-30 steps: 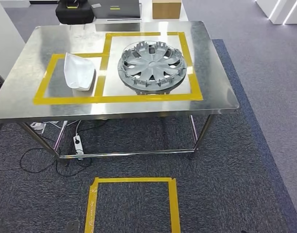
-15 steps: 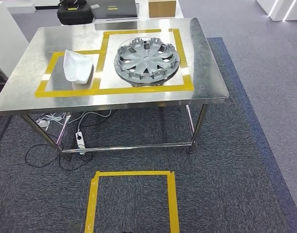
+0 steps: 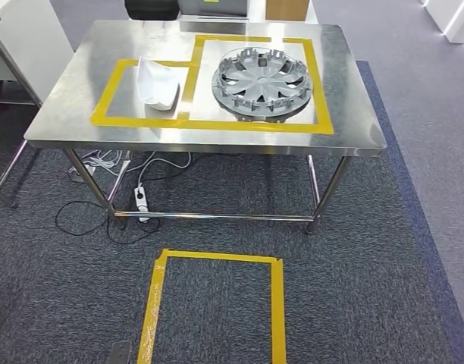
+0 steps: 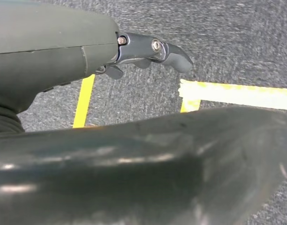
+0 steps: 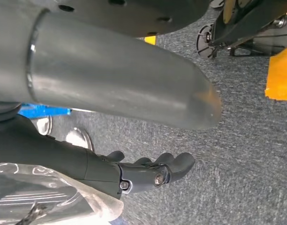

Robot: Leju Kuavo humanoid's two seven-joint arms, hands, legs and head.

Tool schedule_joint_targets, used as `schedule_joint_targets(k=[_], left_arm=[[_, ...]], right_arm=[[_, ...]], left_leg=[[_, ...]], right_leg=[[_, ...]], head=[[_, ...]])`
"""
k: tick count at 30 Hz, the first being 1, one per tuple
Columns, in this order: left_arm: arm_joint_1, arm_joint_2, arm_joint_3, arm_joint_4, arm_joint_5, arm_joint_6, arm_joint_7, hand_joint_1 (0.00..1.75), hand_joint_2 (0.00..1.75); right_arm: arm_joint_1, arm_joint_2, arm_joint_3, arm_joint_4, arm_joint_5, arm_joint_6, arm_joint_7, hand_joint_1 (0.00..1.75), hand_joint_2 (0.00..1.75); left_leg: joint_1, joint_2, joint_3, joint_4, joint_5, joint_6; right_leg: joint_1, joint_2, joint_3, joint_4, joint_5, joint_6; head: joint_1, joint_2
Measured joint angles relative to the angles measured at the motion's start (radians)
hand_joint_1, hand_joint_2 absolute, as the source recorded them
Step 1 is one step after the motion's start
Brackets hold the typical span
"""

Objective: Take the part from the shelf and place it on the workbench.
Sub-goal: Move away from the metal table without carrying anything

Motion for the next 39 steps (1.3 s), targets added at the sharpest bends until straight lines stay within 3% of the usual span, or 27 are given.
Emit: schedule_joint_targets(k=[1, 3, 5, 7, 9, 12, 14, 15, 17, 19, 20, 22, 23, 25, 26, 28, 29, 30, 32, 33, 34, 36, 38, 39], left_arm=[[0.0, 0.0, 0.0, 0.0, 0.0, 0.0, 0.0, 0.0, 0.0], [-0.003, -0.002, 0.0, 0.0, -0.004, 0.0, 0.002, 0.0, 0.0], [-0.005, -0.005, -0.001, 0.0, -0.011, -0.002, 0.006, 0.0, 0.0], [-0.005, -0.006, -0.001, 0.0, -0.017, -0.003, 0.009, 0.0, 0.0], [-0.005, -0.006, -0.001, 0.0, -0.02, -0.004, 0.01, 0.0, 0.0], [-0.006, -0.004, -0.001, 0.0, -0.026, -0.006, 0.011, 0.0, 0.0], [-0.004, -0.004, -0.002, 0.0, -0.028, -0.007, 0.012, 0.0, 0.0], [-0.003, -0.003, -0.002, 0.0, -0.028, -0.007, 0.012, 0.0, 0.0], [-0.002, -0.001, -0.002, 0.0, -0.028, -0.007, 0.013, 0.0, 0.0], [-0.003, -0.001, -0.002, 0.0, -0.028, -0.008, 0.013, 0.0, 0.0], [-0.003, -0.001, -0.001, 0.0, -0.028, -0.009, 0.013, 0.0, 0.0], [-0.001, 0.001, -0.001, 0.0, -0.026, -0.011, 0.013, 0.0, 0.0], [0.001, 0.001, -0.001, 0.0, -0.024, -0.012, 0.013, 0.0, 0.0], [0.001, 0.003, 0.0, 0.0, -0.019, -0.015, 0.014, 0.0, 0.0], [0.001, 0.003, 0.0, 0.0, -0.018, -0.016, 0.014, 0.0, 0.0], [0.001, 0.004, 0.0, 0.0, -0.018, -0.02, 0.016, 0.0, 0.0], [0.002, 0.005, 0.0, 0.0, -0.018, -0.021, 0.017, 0.0, 0.0], [0.004, 0.007, 0.0, 0.0, -0.018, -0.024, 0.017, 0.0, 0.0], [0.007, 0.009, 0.0, 0.0, -0.018, -0.028, 0.018, 0.0, 0.0], [0.007, 0.01, 0.0, 0.0, -0.018, -0.029, 0.018, 0.0, 0.0], [0.006, 0.01, 0.0, 0.0, -0.018, -0.03, 0.018, 0.0, 0.0], [0.005, 0.01, 0.0, 0.0, -0.018, -0.03, 0.017, 0.0, 0.0], [0.008, 0.011, 0.001, 0.0, -0.018, -0.03, 0.017, 0.0, 0.0], [0.01, 0.011, 0.001, 0.0, -0.018, -0.029, 0.017, 0.0, 0.0]], right_arm=[[0.0, 0.0, 0.004, 0.001, 0.004, 0.003, 0.001, 0.0, 0.0], [0.0, -0.002, 0.016, 0.002, 0.026, 0.02, 0.005, 0.0, 0.0], [0.0, -0.004, 0.036, 0.005, 0.059, 0.047, 0.013, 0.0, 0.0], [-0.001, -0.004, 0.055, 0.007, 0.078, 0.063, 0.019, 0.0, 0.0], [-0.001, -0.002, 0.067, 0.008, 0.086, 0.07, 0.022, 0.0, 0.0], [0.001, -0.001, 0.082, 0.011, 0.098, 0.082, 0.028, 0.0, 0.0], [0.001, -0.001, 0.087, 0.012, 0.102, 0.089, 0.031, 0.0, 0.0], [0.0, -0.001, 0.089, 0.013, 0.103, 0.091, 0.031, 0.0, 0.0], [-0.001, -0.001, 0.096, 0.014, 0.105, 0.094, 0.031, 0.0, 0.0], [-0.001, -0.001, 0.1, 0.014, 0.108, 0.098, 0.031, 0.0, 0.0], [-0.002, -0.001, 0.102, 0.014, 0.11, 0.1, 0.031, 0.0, 0.0], [-0.004, -0.001, 0.105, 0.014, 0.114, 0.102, 0.031, 0.0, 0.0], [-0.004, 0.0, 0.107, 0.014, 0.115, 0.103, 0.032, 0.0, 0.0], [-0.004, 0.001, 0.108, 0.014, 0.117, 0.103, 0.033, 0.0, 0.0], [-0.002, 0.002, 0.109, 0.014, 0.118, 0.104, 0.034, 0.0, 0.0], [0.001, 0.002, 0.11, 0.015, 0.121, 0.104, 0.037, 0.0, 0.0], [0.002, 0.002, 0.112, 0.016, 0.123, 0.104, 0.039, 0.0, 0.0], [0.003, 0.002, 0.113, 0.016, 0.125, 0.104, 0.04, 0.0, 0.0], [0.004, 0.002, 0.116, 0.017, 0.129, 0.104, 0.041, 0.0, 0.0], [0.003, 0.002, 0.117, 0.017, 0.13, 0.105, 0.042, 0.0, 0.0], [0.003, 0.003, 0.119, 0.018, 0.131, 0.106, 0.043, 0.0, 0.0], [0.002, 0.004, 0.122, 0.019, 0.131, 0.108, 0.044, 0.0, 0.0], [0.001, 0.006, 0.124, 0.02, 0.132, 0.112, 0.046, 0.0, 0.0], [0.0, 0.007, 0.125, 0.02, 0.132, 0.114, 0.046, 0.0, 0.0]], left_leg=[[-0.002, -0.01, -0.002, 0.002, 0.001, -0.001], [-0.003, -0.03, -0.008, 0.009, 0.003, -0.003], [-0.003, -0.048, -0.021, 0.017, 0.007, -0.012], [-0.001, -0.066, -0.032, 0.02, 0.013, -0.024], [-0.002, -0.052, -0.047, 0.047, -0.008, -0.036], [0.004, 0.0, -0.119, 0.215, -0.103, -0.055], [0.012, 0.01, -0.149, 0.296, -0.127, -0.064], [0.015, 0.014, -0.139, 0.282, -0.111, -0.067], [0.018, 0.038, -0.07, 0.157, -0.047, -0.068], [0.014, 0.074, -0.013, 0.041, -0.008, -0.06], [0.011, 0.083, -0.006, 0.02, -0.004, -0.053], [0.007, 0.07, -0.015, 0.019, 0.0, -0.039], [0.007, 0.061, -0.018, 0.017, 0.004, -0.031], [0.01, 0.043, -0.024, 0.012, 0.015, -0.014], [0.01, 0.034, -0.028, 0.011, 0.02, -0.008], [0.006, 0.013, -0.039, 0.012, 0.028, 0.0], [0.003, 0.0, -0.043, 0.012, 0.031, 0.001], [0.001, -0.013, -0.045, 0.013, 0.034, 0.0], [-0.002, -0.041, -0.046, 0.013, 0.038, -0.003], [-0.004, -0.053, -0.048, 0.015, 0.04, -0.006], [-0.004, -0.065, -0.051, 0.018, 0.042, -0.01], [-0.002, -0.087, -0.061, 0.022, 0.047, -0.021], [0.002, -0.102, -0.072, 0.026, 0.052, -0.034], [0.002, -0.09, -0.079, 0.038, 0.043, -0.041]], right_leg=[[0.0, 0.007, 0.037, -0.06, 0.032, -0.005], [-0.002, 0.048, 0.119, -0.199, 0.079, -0.017], [-0.002, 0.073, 0.158, -0.267, 0.084, -0.024], [-0.004, 0.056, 0.163, -0.278, 0.083, -0.027], [-0.009, 0.031, 0.164, -0.287, 0.09, -0.034], [-0.011, -0.012, 0.162, -0.29, 0.094, -0.041], [-0.01, -0.04, 0.159, -0.288, 0.094, -0.041], [-0.011, -0.053, 0.158, -0.286, 0.094, -0.041], [-0.011, -0.075, 0.157, -0.283, 0.094, -0.038], [-0.006, -0.092, 0.156, -0.28, 0.094, -0.029], [-0.004, -0.099, 0.155, -0.279, 0.095, -0.023], [-0.004, -0.113, 0.155, -0.279, 0.098, -0.011], [-0.006, -0.107, 0.152, -0.276, 0.094, -0.004], [-0.01, -0.064, 0.129, -0.228, 0.053, 0.005], [-0.011, -0.035, 0.103, -0.17, 0.016, 0.006], [-0.01, -0.008, 0.046, -0.034, -0.048, 0.003], [-0.01, -0.003, 0.03, 0.005, -0.057, 0.001], [-0.009, -0.001, 0.033, 0.005, -0.047, -0.002], [-0.008, 0.016, 0.094, -0.106, 0.018, -0.012], [-0.009, 0.042, 0.131, -0.177, 0.044, -0.018], [-0.01, 0.065, 0.16, -0.235, 0.06, -0.021], [-0.01, 0.092, 0.183, -0.279, 0.062, -0.023], [-0.009, 0.069, 0.188, -0.284, 0.068, -0.028], [-0.011, 0.055, 0.189, -0.287, 0.072, -0.032]], head=[[0.0, 0.0], [0.0, 0.0], [-0.001, 0.0], [0.0, 0.0], [-0.004, 0.0], [-0.015, 0.0], [-0.016, 0.0], [-0.016, 0.0], [-0.016, 0.0], [-0.015, 0.0], [-0.014, 0.0], [-0.013, 0.0], [-0.013, 0.0], [-0.011, 0.0], [-0.01, 0.0], [-0.009, 0.0], [-0.01, 0.0], [-0.01, 0.0], [-0.009, 0.0], [-0.01, 0.0], [-0.011, 0.0], [-0.011, 0.0], [-0.01, 0.0], [-0.014, 0.0]])
